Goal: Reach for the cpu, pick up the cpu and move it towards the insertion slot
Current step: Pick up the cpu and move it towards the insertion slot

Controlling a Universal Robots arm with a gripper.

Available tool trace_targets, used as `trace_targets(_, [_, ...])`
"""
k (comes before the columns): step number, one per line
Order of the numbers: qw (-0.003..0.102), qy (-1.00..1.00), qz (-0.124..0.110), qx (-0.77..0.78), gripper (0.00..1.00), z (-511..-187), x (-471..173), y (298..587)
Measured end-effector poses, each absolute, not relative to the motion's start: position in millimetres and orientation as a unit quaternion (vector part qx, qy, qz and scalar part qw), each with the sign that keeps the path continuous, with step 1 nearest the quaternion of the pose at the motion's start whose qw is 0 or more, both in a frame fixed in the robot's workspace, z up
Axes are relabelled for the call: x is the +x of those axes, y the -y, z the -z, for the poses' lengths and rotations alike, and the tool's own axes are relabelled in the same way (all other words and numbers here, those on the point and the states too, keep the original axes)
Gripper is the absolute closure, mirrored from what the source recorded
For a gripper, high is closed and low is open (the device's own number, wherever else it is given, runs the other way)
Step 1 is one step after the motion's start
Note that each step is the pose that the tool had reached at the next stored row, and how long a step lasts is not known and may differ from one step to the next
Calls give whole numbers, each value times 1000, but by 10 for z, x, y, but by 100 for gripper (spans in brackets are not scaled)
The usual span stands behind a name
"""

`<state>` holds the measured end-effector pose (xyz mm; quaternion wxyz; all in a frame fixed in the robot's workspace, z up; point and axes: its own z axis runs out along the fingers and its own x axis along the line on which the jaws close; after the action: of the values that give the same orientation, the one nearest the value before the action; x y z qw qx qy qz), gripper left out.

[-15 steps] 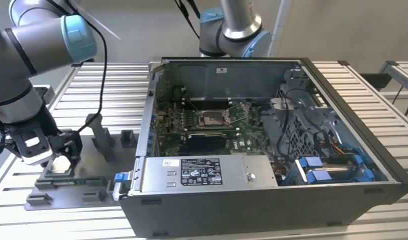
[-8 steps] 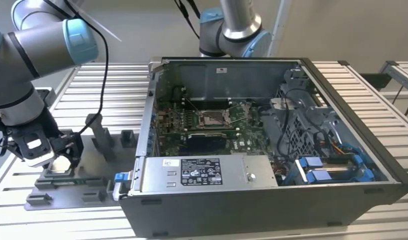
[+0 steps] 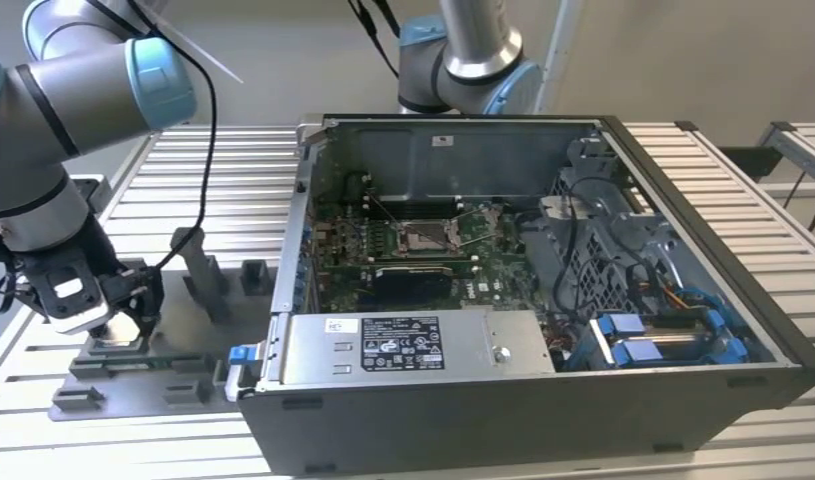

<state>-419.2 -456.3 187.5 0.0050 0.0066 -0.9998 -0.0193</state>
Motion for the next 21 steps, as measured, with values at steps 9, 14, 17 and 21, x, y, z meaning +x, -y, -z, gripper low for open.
trace_targets(9, [5,1000,19,7,100,-1876,-4193,4563])
trace_targets(14, [5,1000,19,6,100,-1875,-4192,4563])
trace_targets(17, [4,1000,20,7,100,-1890,-4191,4563])
trace_targets(21, [5,1000,19,7,100,-2026,-4192,4563])
